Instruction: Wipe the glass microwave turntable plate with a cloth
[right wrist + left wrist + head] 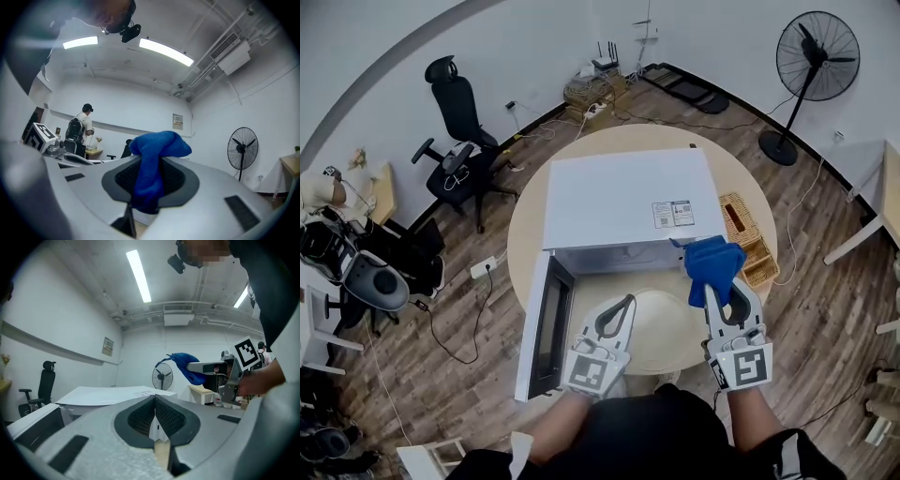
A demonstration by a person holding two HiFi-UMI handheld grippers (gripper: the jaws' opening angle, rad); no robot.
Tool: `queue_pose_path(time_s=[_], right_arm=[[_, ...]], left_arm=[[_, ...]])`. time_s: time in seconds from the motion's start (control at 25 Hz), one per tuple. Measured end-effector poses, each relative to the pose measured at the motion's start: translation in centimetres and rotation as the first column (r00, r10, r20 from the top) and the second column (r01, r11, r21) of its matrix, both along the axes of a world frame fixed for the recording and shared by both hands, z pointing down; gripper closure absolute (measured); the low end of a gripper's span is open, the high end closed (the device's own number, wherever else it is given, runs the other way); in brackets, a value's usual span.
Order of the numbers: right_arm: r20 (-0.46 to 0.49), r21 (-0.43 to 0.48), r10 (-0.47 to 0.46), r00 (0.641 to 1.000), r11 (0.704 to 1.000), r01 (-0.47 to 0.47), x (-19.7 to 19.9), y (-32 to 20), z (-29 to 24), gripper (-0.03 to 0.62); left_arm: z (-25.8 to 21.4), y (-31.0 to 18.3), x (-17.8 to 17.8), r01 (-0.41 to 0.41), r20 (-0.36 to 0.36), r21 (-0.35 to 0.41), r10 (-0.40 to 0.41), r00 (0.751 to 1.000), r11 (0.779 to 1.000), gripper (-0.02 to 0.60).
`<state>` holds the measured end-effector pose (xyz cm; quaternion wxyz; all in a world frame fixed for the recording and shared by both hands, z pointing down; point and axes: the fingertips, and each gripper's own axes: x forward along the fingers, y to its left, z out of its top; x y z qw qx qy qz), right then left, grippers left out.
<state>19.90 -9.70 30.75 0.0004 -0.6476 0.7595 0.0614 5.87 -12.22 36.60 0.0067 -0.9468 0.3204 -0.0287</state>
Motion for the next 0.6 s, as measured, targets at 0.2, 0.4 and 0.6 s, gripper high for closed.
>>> queue_pose_path(time_s=[0.2, 0.4, 0.6], right_arm=[[0.006, 0.014, -0.01, 1.0, 1.0, 0.01, -0.2, 0.2, -0.5, 0.51], [0.03, 0.035, -0.027, 0.999, 0.999, 0.026, -0.4, 0.3, -1.3, 0.51], [0.036, 0.043, -0.029, 0.999, 0.999, 0.028, -0.4, 0.4, -1.7, 0.51]], left_arm=[[-0.2, 0.3, 0.1, -0.005, -0.006, -0.005, 0.005, 1.0, 1.0, 0.575], [-0.7, 0.9, 0.7, -0.021, -0.008, -0.005, 0.021, 1.0, 1.0, 0.575], [-1.0, 1.1, 1.4, -0.036, -0.014, -0.004, 0.036, 0.999, 0.999, 0.575]])
